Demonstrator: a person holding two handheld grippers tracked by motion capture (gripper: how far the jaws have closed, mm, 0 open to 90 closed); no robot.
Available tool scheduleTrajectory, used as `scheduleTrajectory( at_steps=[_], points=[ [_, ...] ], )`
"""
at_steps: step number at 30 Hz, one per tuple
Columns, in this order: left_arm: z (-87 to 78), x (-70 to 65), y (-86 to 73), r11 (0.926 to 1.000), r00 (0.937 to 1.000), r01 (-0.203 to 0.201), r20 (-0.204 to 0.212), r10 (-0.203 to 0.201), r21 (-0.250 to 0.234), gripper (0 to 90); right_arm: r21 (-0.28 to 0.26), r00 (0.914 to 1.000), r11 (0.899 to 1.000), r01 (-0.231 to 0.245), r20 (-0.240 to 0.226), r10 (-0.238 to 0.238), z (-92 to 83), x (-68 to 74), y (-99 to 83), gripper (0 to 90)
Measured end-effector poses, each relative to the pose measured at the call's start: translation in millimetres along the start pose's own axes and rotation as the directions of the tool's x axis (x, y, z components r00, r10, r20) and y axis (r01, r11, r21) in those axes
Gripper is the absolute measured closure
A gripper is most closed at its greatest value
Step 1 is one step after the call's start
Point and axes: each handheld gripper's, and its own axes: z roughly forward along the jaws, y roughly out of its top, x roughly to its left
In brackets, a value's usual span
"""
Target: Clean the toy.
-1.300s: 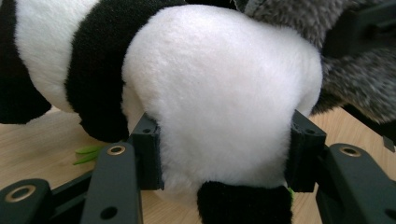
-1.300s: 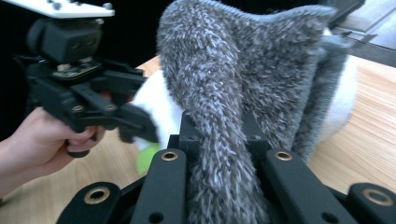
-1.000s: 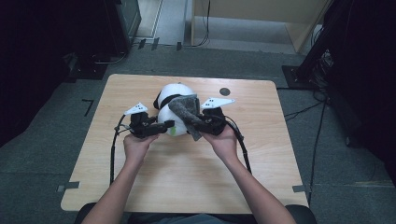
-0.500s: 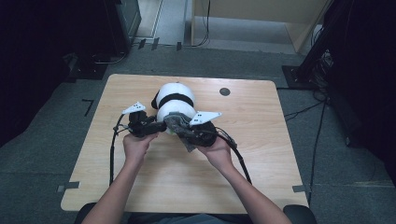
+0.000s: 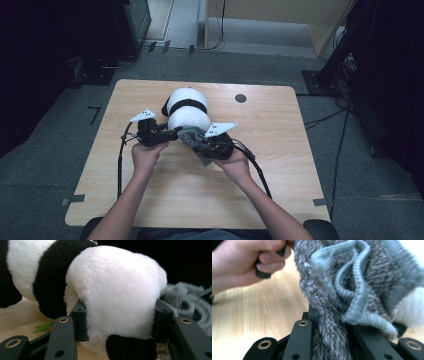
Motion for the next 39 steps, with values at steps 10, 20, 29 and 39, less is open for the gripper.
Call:
scheduleTrajectory(
  at_steps=[10, 20, 29, 39],
  points=[
    [-7.8, 2.7, 3.0, 0.9992, 0.9994, 0.021, 0.028, -0.020, -0.034, 45.2, 0.079, 0.9991, 0.996, 0.029, 0.029, -0.031, 7.0, -7.8, -8.4, 77.9],
    [-12.3, -5.2, 6.2, 0.9990, 0.9955, -0.037, 0.086, 0.039, -0.023, 45.0, 0.111, 0.9950, 0.994, -0.024, 0.099, 0.013, -0.4, -32.2, -22.1, 77.7],
    [-7.2, -6.3, 1.9, 0.9956, 0.9927, -0.090, 0.082, 0.088, 0.024, 44.7, 0.129, 0.9863, 0.987, -0.098, 0.144, 0.079, -12.6, -53.0, -33.2, 77.6],
    [-12.0, 6.3, -3.5, 0.9932, 0.9928, -0.117, 0.028, 0.117, 0.000, 44.5, 0.098, 0.9754, 0.987, -0.126, 0.194, 0.105, -32.9, -60.0, -32.2, 77.5]
  ],
)
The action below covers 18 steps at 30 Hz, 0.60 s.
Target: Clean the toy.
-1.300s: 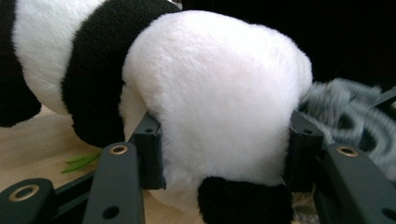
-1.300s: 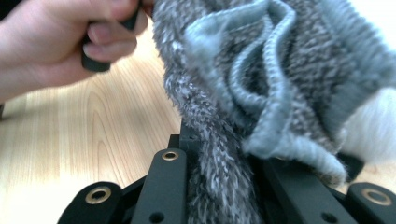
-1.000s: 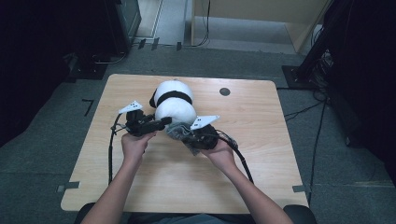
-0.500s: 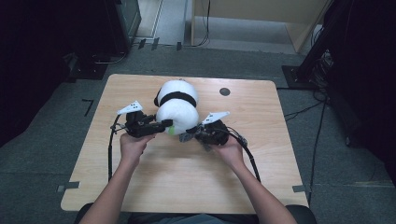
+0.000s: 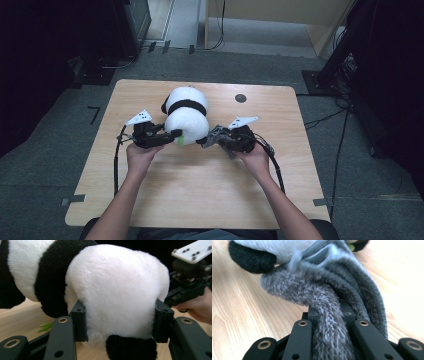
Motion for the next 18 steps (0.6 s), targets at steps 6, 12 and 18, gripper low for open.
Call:
scheduleTrajectory(
  at_steps=[6, 12, 18],
  points=[
    [-3.6, 4.2, 0.1, 1.0000, 0.9997, -0.001, -0.022, 0.001, -0.007, 44.2, -0.053, 0.9994, 0.998, -0.035, 0.007, 0.035, -14.6, -8.6, -0.5, 77.5],
    [-6.3, 9.1, -0.7, 1.0000, 0.9990, -0.001, -0.044, 0.001, -0.003, 44.0, -0.099, 0.9978, 0.994, -0.051, 0.037, 0.055, -30.6, -15.2, -0.7, 77.0],
    [-11.8, 13.8, -0.1, 0.9998, 0.9972, -0.019, -0.073, 0.019, -0.005, 44.0, -0.122, 0.9944, 0.990, -0.068, 0.073, 0.077, -45.9, -27.0, -4.6, 77.0]
  ],
)
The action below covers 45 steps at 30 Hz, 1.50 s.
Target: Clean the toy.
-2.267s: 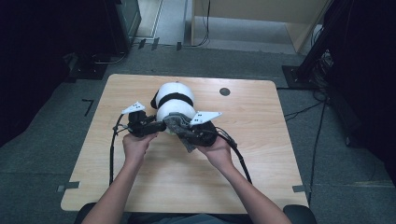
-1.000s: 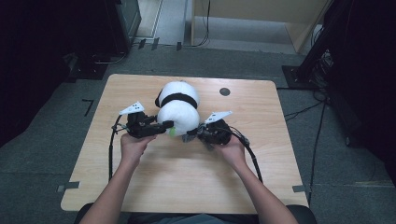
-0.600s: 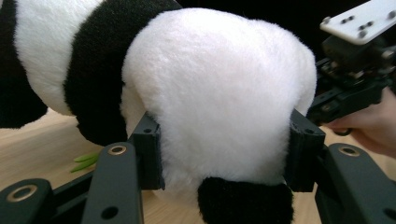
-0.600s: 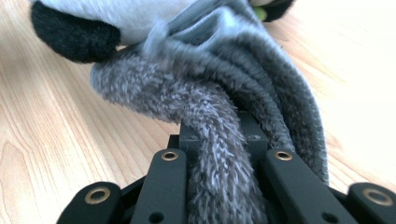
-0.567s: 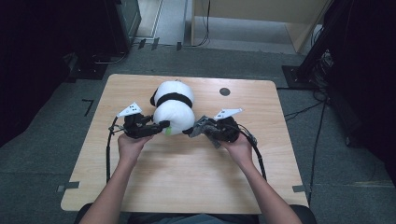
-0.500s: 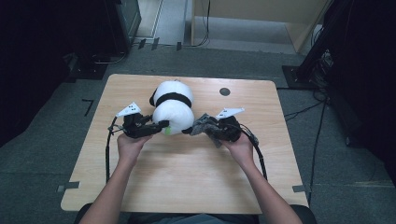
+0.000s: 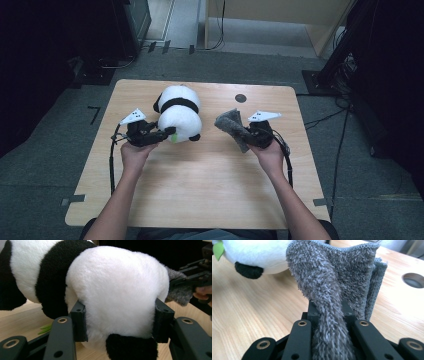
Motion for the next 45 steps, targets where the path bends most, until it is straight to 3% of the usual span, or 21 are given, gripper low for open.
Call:
scheduleTrajectory(
  at_steps=[13, 17, 27, 38, 42, 45],
  points=[
    [-14.5, 26.6, -4.3, 0.9999, 0.9981, -0.003, -0.062, 0.002, -0.010, 43.8, -0.010, 0.9953, 0.998, -0.066, 0.070, 0.066, -13.6, -28.3, -13.5, 76.9],
    [-17.0, 36.5, -6.7, 0.9996, 0.9981, 0.021, -0.058, -0.022, -0.017, 43.4, -0.012, 0.9923, 0.995, -0.100, 0.072, 0.100, -11.8, -37.2, -21.7, 76.9],
    [-13.1, 57.1, -19.3, 0.9982, 0.9953, 0.048, -0.086, -0.044, 0.037, 40.2, 0.022, 0.9846, 0.991, -0.135, 0.115, 0.132, 0.1, -54.0, -38.7, 75.7],
    [-7.9, 60.7, -26.0, 0.9964, 0.9944, 0.041, -0.100, -0.034, 0.073, 31.2, 0.076, 0.9719, 0.981, -0.181, 0.166, 0.167, 17.3, -73.3, -56.8, 72.7],
    [-5.2, 57.9, -27.0, 0.9951, 0.9936, -0.002, -0.112, 0.013, 0.099, 27.6, 0.067, 0.9713, 0.980, -0.187, 0.162, 0.175, 17.9, -76.3, -59.2, 71.1],
    [-4.5, 58.2, -27.3, 0.9949, 0.9938, 0.006, -0.111, 0.005, 0.101, 25.5, 0.068, 0.9720, 0.981, -0.182, 0.164, 0.168, 19.0, -76.5, -60.1, 67.1]
  ],
)
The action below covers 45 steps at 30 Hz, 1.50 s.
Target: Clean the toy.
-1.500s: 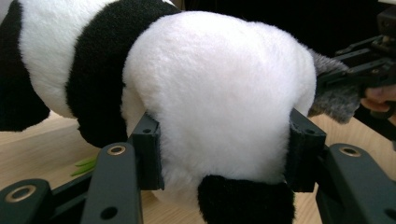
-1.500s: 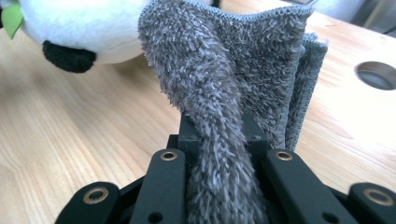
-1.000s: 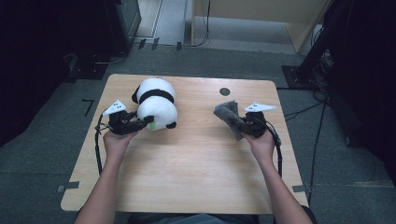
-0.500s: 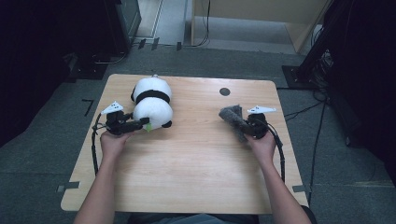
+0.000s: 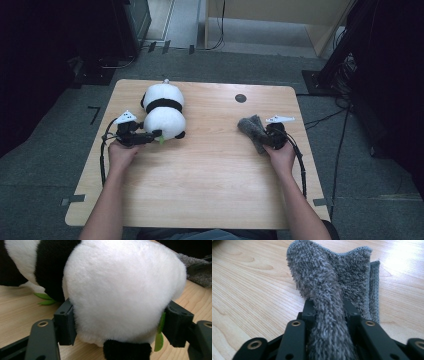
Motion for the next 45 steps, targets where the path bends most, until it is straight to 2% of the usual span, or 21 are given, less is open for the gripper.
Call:
scheduleTrajectory(
  at_steps=[2, 5, 8, 12, 14, 16, 21, 24, 28, 32, 34, 35, 41, 45],
  points=[
    [-0.1, 1.6, -0.6, 1.0000, 1.0000, 0.005, 0.000, -0.005, 0.001, 23.5, 0.001, 1.0000, 1.000, 0.003, 0.007, -0.003, 0.7, -0.7, -0.3, 63.0],
    [0.1, 3.4, -1.2, 0.9994, 0.9993, 0.035, 0.015, -0.035, 0.007, 19.5, 0.004, 0.9997, 1.000, 0.002, 0.023, -0.002, 2.2, -2.4, -1.1, 55.1],
    [0.4, 2.4, -1.1, 0.9994, 0.9996, 0.026, 0.013, -0.026, 0.021, 16.7, -0.001, 0.9998, 1.000, -0.011, 0.014, 0.011, 1.8, -4.0, -0.6, 47.0],
    [0.6, 0.2, -0.6, 0.9995, 0.9998, 0.019, 0.004, -0.020, 0.024, 15.4, -0.007, 0.9996, 1.000, -0.026, 0.004, 0.026, -1.3, -4.5, 2.6, 41.7],
    [0.4, -0.7, -1.0, 0.9994, 0.9998, 0.020, -0.001, -0.020, 0.029, 14.8, -0.012, 0.9996, 1.000, -0.026, 0.011, 0.026, -4.1, -3.2, 4.4, 40.9],
    [-0.8, -1.0, -0.4, 0.9990, 0.9998, 0.018, -0.005, -0.018, 0.040, 14.3, -0.027, 0.9996, 0.999, -0.030, -0.002, 0.030, -8.6, -1.9, 6.6, 40.8],
    [-1.4, -6.7, 1.9, 0.9981, 0.9994, -0.009, -0.034, 0.011, 0.061, 10.3, -0.046, 0.9999, 0.999, -0.017, -0.004, 0.016, -19.9, 4.9, 11.3, 39.8],
    [-2.4, -7.4, 3.2, 0.9971, 0.9998, 0.019, -0.012, -0.018, 0.074, 2.3, -0.054, 0.9998, 0.998, -0.013, -0.013, 0.013, -28.1, 9.4, 13.3, 39.7],
    [-7.3, -8.7, 5.1, 0.9959, 0.9989, 0.045, 0.012, -0.046, 0.079, 0.3, -0.069, 0.9999, 0.998, -0.001, -0.015, 0.000, -36.2, 13.5, 13.8, 39.9],
    [-12.2, -15.8, 7.9, 0.9959, 0.9996, 0.027, 0.011, -0.028, 0.086, 0.0, -0.078, 0.9996, 0.997, 0.003, -0.029, -0.006, -42.7, 18.9, 14.8, 39.9],
    [-15.5, -20.8, 9.0, 0.9970, 1.0000, -0.008, -0.001, 0.008, 0.077, 0.0, -0.082, 0.9994, 0.997, 0.008, -0.032, -0.011, -45.6, 21.8, 15.4, 39.9],
    [-16.7, -22.5, 9.7, 0.9973, 0.9999, -0.013, 0.002, 0.013, 0.072, 0.0, -0.085, 0.9993, 0.996, 0.011, -0.035, -0.015, -47.5, 24.0, 15.6, 40.0],
    [-27.4, -37.0, 19.4, 0.9993, 0.9985, -0.020, 0.052, 0.018, 0.031, 0.0, -0.082, 0.9974, 0.995, 0.057, -0.041, -0.060, -55.5, 37.4, 15.1, 40.0],
    [-27.9, -51.9, 23.2, 0.9984, 0.9963, -0.048, 0.072, 0.046, 0.030, 0.0, -0.077, 0.9948, 0.994, 0.073, -0.064, -0.078, -57.0, 46.3, 11.8, 40.0]
  ],
)
